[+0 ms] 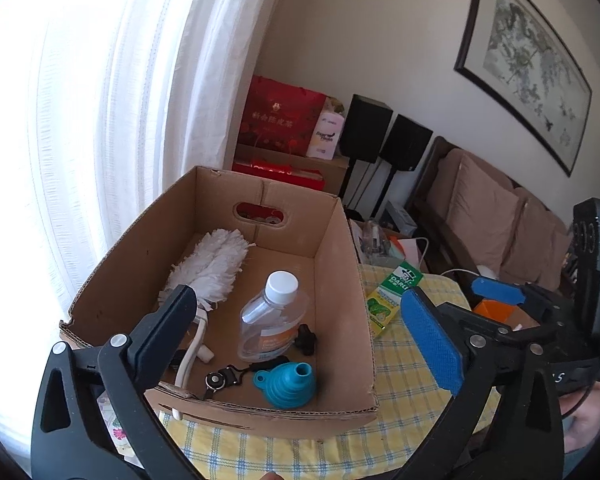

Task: Organize objects
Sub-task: 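Withdraw both grippers from the box back over the table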

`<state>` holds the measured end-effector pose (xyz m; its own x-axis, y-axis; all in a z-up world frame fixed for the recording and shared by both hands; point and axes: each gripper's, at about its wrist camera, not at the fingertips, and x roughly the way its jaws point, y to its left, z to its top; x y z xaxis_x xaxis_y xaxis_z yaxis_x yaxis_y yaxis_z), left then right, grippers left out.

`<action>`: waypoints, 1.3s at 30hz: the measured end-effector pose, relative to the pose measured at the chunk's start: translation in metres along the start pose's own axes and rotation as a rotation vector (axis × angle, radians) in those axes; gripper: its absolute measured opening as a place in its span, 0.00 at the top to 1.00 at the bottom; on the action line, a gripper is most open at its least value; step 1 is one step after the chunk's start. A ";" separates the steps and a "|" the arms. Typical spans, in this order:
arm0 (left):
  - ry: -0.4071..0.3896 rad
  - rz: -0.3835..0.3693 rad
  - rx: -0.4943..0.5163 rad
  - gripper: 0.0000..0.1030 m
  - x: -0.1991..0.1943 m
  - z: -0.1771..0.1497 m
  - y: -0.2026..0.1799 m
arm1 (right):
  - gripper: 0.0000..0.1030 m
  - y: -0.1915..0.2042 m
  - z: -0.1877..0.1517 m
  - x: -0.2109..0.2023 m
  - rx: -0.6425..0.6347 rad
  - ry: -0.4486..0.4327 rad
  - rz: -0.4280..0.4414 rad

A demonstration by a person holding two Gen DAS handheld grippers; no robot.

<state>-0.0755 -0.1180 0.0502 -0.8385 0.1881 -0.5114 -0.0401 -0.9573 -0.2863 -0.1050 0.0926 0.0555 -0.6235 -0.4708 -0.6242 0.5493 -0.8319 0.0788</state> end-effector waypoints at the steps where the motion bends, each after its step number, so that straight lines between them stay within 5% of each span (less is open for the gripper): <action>1: 0.003 -0.006 0.006 0.01 0.001 0.000 -0.004 | 0.00 -0.002 0.000 -0.002 0.001 -0.002 -0.005; 39: 0.106 -0.118 0.184 0.00 0.051 -0.032 -0.127 | 0.00 -0.104 -0.038 -0.042 0.143 -0.016 -0.171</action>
<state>-0.0959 0.0205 0.0348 -0.7607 0.3139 -0.5682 -0.2412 -0.9493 -0.2014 -0.1145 0.2100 0.0444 -0.7102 -0.3232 -0.6254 0.3511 -0.9326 0.0833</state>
